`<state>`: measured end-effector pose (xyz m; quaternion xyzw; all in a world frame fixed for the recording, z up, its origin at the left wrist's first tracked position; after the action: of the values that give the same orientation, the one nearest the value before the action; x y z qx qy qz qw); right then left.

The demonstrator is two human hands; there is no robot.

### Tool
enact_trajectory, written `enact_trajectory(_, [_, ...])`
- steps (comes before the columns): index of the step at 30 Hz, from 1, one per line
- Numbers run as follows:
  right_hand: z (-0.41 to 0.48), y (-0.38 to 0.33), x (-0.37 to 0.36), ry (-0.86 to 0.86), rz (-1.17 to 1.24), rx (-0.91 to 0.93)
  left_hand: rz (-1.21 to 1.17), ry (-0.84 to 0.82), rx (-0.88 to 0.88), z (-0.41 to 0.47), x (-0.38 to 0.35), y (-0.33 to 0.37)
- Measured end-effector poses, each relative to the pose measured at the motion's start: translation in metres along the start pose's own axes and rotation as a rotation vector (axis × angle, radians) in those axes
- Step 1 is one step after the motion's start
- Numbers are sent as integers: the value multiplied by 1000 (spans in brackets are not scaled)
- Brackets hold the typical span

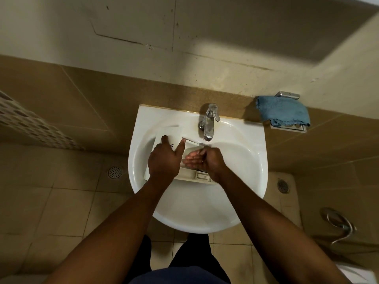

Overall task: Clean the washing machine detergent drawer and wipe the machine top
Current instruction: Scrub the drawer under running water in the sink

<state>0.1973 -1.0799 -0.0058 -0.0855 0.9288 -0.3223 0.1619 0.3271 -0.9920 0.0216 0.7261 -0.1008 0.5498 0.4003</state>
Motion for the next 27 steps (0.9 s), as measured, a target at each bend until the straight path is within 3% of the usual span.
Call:
enact_trajectory(4, [-5,33,-1,-62,-434,333,3,-40,15,1,1,3])
enact_trajectory(7, [0,49,30,-284,-959,660,11,-20,13,1,1,4])
enact_trajectory(11, [6,39,70,-325,-1371,613,-1,27,15,-6,3,6])
enact_trajectory(13, [5,27,54,-275,-1393,661,-21,32,22,-11,1,6])
enact_trajectory(15, [-1,20,22,-208,-1256,738,-28,1,35,-12,0,7])
enact_trajectory(18, [-15,34,0,-256,-1171,756,-41,-31,36,-10,0,7])
enact_trajectory(21, [-28,51,34,-285,-1329,712,-45,-12,24,-10,0,7])
enact_trajectory(23, [-26,47,65,-212,-1412,604,-51,2,17,-11,-2,6])
enact_trajectory(27, [-14,10,59,-84,-1192,723,-65,-11,22,-16,-7,4])
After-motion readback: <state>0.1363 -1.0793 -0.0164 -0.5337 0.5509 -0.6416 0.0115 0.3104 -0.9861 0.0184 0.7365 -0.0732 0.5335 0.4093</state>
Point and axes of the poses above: each hand's wrist, its own z-axis towards the middle knuckle, its own x-axis out of the back of the hand, y = z × x, the point moved 2 cm from there along z, towards the middle knuckle, and after that the axes turned 8 degrees about z, right-handed, at the moved point
